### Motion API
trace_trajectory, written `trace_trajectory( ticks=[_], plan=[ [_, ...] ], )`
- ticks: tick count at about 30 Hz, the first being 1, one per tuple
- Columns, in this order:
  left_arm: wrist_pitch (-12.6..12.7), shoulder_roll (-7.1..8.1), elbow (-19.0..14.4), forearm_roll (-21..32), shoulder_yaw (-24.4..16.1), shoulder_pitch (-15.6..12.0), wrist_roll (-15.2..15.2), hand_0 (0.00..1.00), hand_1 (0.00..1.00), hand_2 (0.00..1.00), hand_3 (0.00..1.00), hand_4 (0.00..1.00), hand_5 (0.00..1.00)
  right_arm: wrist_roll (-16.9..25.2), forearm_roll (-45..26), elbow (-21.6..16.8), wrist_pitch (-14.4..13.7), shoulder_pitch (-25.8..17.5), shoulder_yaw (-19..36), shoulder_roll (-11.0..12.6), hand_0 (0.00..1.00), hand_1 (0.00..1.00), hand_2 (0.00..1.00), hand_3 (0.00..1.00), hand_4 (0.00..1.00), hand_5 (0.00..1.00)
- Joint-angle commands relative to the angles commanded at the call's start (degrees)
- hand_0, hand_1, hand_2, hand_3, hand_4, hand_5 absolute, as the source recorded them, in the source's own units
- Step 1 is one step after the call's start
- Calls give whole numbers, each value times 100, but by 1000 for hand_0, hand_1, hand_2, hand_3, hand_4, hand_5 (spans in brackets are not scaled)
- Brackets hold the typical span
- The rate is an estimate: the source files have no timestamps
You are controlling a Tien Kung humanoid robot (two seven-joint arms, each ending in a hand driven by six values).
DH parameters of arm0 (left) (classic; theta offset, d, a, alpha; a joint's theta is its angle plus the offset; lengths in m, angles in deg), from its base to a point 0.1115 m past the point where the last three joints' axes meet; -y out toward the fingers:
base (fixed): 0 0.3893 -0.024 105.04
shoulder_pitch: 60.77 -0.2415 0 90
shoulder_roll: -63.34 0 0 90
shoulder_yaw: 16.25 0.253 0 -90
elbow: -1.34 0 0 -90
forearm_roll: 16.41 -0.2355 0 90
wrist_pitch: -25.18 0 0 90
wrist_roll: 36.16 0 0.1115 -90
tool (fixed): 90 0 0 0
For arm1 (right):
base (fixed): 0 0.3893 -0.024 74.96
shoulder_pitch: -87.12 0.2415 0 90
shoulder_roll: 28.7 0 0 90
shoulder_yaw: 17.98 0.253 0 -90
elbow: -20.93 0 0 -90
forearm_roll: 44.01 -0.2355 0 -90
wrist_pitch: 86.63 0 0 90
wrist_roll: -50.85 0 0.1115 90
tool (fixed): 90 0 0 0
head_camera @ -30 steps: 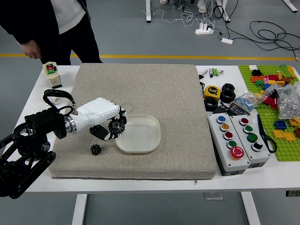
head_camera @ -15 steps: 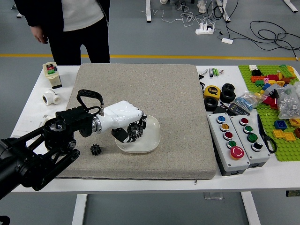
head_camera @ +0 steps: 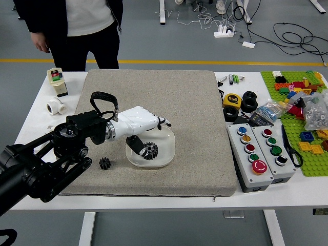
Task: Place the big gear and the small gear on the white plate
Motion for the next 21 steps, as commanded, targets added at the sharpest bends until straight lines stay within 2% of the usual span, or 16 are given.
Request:
trace_trajectory(
  ticks=[2, 3, 4, 8, 9, 14, 15, 20, 21],
  plan=[
    [-102, 6, -73, 0, -121, -16, 20, 454, 633, 759, 892, 998, 341, -1, 9, 0, -4, -4, 17, -5, 714, 716, 790, 643, 858, 661],
    [-207, 39, -153, 0, -224, -33, 34, 513, 656, 771, 860, 998, 318, 0, 15, 0, -5, -8, 26, -6, 713, 716, 788, 641, 857, 657],
    [-259, 52, -186, 0, -274, -40, 39, 513, 656, 771, 860, 998, 318, 1, 18, 0, -5, -9, 30, -6, 713, 716, 788, 641, 857, 657],
    [-677, 308, -565, 0, -672, -213, 102, 513, 656, 771, 860, 998, 318, 4, 23, 0, -12, -17, 41, -3, 713, 716, 788, 641, 857, 657],
    [-809, 376, -700, 0, -814, -299, 104, 520, 644, 690, 799, 998, 157, 6, 20, 0, -15, -18, 38, -1, 711, 714, 788, 640, 857, 656],
    [-1376, 722, -1301, 0, -1322, -682, 65, 520, 644, 690, 799, 998, 157, 6, 50, 0, -27, -30, 88, -2, 711, 714, 788, 640, 857, 656],
    [-1475, 834, -1433, 0, -1406, -792, 57, 511, 625, 667, 783, 998, 98, 6, 42, 0, -28, -29, 77, 0, 711, 712, 786, 636, 856, 655],
    [-1630, 1047, -1801, 0, -1660, -1128, 10, 511, 625, 667, 783, 998, 98, 8, 58, 0, -29, -34, 102, 0, 711, 712, 786, 636, 856, 655],
    [-1633, 1093, -1898, 0, -1708, -1239, -4, 480, 612, 640, 756, 985, 56, 5, 82, 0, -32, -42, 134, -6, 711, 713, 787, 635, 854, 652]
  ],
)
